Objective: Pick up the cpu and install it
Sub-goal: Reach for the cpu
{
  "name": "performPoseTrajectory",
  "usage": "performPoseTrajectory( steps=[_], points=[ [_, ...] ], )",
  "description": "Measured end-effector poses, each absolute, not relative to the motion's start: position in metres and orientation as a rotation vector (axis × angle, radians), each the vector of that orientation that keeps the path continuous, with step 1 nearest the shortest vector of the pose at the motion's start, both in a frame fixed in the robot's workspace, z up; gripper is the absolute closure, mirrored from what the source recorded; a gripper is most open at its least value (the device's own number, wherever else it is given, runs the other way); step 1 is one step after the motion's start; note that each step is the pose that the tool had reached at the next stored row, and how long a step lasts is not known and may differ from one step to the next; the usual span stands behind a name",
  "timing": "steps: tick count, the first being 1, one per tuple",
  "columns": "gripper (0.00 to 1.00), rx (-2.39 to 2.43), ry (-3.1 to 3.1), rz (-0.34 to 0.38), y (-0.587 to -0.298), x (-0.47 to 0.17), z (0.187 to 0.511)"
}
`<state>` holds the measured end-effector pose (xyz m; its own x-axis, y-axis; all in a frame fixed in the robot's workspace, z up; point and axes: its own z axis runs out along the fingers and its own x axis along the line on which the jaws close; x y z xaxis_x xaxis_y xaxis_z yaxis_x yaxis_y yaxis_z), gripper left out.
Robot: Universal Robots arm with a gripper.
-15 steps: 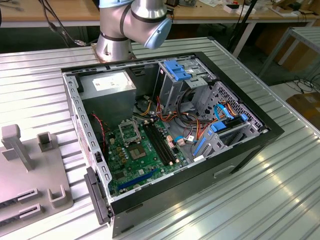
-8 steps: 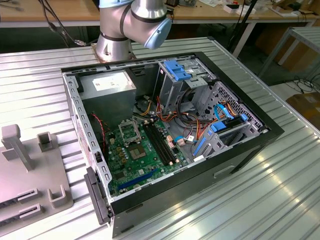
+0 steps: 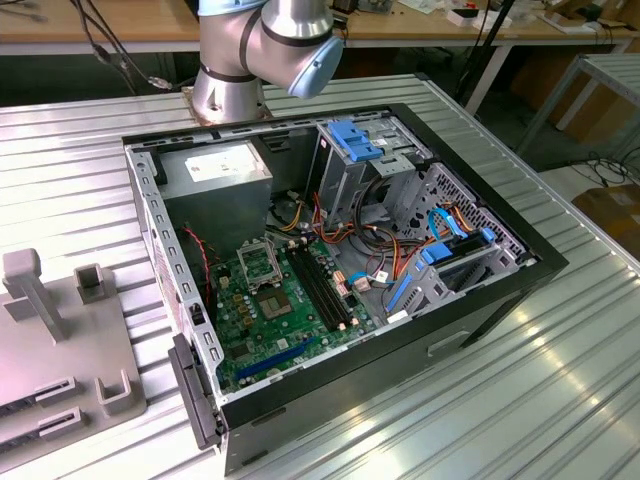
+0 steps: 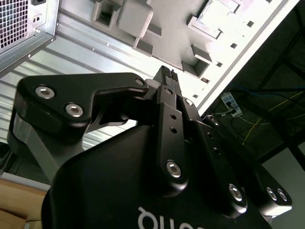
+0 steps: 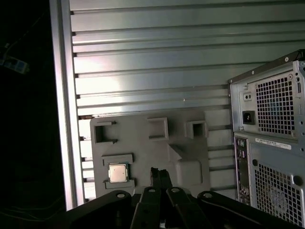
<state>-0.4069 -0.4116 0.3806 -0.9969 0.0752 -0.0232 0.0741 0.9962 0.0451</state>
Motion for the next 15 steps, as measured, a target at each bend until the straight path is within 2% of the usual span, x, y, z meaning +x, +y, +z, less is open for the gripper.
performPoseTrajectory(
  steps=[15],
  points=[
    [0.89,0.117,3.114,0.069,-0.4175,-0.4179,0.3795]
  ],
)
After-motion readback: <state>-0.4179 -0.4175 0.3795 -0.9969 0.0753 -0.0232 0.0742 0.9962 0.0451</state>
